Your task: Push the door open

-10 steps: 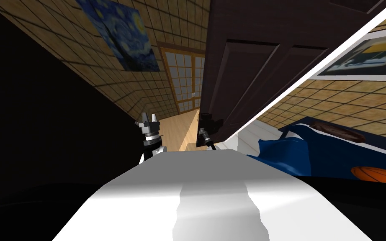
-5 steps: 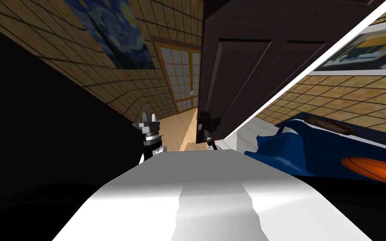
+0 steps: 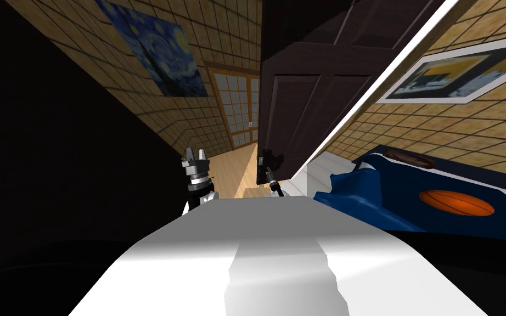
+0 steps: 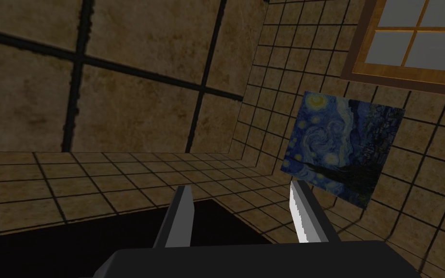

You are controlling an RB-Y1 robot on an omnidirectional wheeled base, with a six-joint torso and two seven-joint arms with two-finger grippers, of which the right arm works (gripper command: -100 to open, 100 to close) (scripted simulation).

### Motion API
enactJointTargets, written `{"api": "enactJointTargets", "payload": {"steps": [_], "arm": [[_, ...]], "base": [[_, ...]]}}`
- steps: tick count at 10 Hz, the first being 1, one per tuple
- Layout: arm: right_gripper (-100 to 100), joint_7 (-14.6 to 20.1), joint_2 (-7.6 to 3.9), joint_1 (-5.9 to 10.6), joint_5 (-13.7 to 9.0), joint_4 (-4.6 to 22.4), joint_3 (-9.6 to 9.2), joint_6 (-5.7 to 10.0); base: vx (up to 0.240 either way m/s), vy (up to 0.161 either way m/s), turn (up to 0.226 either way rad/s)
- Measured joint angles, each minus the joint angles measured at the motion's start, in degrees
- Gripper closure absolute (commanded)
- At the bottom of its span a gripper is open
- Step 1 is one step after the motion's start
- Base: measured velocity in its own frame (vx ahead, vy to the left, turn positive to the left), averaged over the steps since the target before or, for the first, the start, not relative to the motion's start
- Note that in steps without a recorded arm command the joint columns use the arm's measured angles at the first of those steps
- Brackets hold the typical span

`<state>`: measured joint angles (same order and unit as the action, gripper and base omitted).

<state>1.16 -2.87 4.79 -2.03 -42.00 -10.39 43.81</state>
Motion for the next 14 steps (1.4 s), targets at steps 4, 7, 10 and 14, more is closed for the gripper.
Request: {"api": "enactJointTargets", "payload": {"steps": [4, 7, 10, 14], "arm": [[-100, -0.3, -0.54, 0.0, -0.1, 0.3, 0.37, 0.51], [-100, -0.6, -0.42, 0.08, -0.3, 0.6, 0.76, 1.06], [100, -0.8, 0.04, -0.06, -0.4, 0.8, 0.99, 1.44], [100, -0.8, 0.02, 0.02, -0.3, 0.8, 0.95, 1.28]], "base": [[0.2, 0.045, 0.021], [0.243, 0.045, 0.028], [0.085, 0.018, 0.005], [-0.016, -0.003, 0.002]]}}
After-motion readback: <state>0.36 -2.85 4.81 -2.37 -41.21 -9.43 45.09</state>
